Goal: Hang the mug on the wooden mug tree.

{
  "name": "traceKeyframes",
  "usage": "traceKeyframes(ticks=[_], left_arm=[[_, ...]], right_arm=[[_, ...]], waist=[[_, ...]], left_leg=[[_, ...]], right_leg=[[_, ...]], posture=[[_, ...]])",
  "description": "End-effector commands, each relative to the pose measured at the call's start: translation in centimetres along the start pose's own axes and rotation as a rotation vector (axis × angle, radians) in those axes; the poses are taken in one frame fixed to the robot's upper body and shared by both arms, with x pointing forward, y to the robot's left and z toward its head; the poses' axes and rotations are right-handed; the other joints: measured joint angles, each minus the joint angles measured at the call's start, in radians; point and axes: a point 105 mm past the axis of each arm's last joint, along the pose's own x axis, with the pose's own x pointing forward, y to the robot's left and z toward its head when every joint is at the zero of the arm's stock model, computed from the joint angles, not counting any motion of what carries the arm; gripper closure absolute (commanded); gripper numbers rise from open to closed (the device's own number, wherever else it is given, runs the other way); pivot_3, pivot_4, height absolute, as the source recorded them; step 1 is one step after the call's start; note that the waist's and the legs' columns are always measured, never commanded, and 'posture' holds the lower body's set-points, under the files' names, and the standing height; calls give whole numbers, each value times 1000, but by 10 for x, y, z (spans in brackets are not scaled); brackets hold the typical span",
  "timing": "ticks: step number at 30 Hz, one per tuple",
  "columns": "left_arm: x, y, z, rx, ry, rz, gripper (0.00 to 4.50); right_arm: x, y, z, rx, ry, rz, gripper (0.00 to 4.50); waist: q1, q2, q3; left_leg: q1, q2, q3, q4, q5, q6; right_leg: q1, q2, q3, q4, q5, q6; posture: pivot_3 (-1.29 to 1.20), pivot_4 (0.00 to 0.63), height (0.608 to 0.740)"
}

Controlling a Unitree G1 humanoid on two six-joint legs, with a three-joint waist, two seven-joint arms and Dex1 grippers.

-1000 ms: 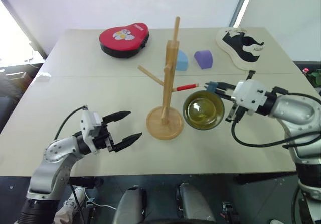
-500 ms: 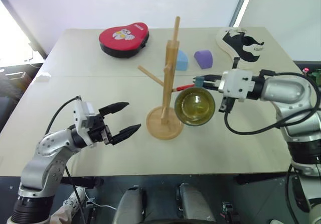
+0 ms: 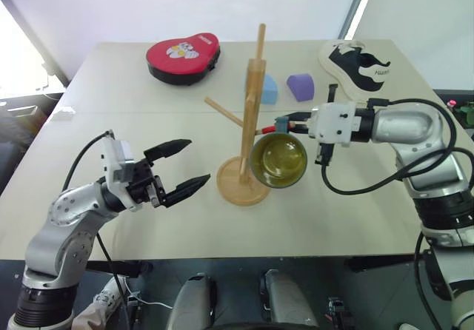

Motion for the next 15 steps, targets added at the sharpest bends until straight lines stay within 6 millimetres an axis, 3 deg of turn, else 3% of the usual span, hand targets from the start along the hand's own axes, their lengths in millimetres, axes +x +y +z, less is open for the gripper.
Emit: traceKeyframes(ticks=[1, 6, 11, 15], left_arm=[[1, -4, 5, 36, -6, -11, 0], [2, -1, 1, 25, 2, -3, 0], [-4, 27, -20, 21, 60, 174, 0], [-25, 60, -50, -7, 99, 464, 0]], right_arm=[[-13, -18, 14, -71, -16, -72, 2575], [-31, -24, 13, -49, 21, -132, 2575], [-65, -26, 5, 118, 40, -280, 2575], [-96, 0, -36, 437, 56, -502, 2575]], waist=[[0, 0, 0], [2, 0, 0], [5, 0, 0], [7, -3, -2]], left_leg=[[0, 0, 0, 0, 0, 0], [0, 0, 0, 0, 0, 0], [0, 0, 0, 0, 0, 0], [0, 0, -1, -1, 0, 0]], right_leg=[[0, 0, 0, 0, 0, 0], [0, 0, 0, 0, 0, 0], [0, -1, 0, -1, 0, 0], [1, -1, 0, -1, 0, 0]], posture=[[0, 150, 735], [0, 150, 735], [0, 150, 735], [0, 150, 735]])
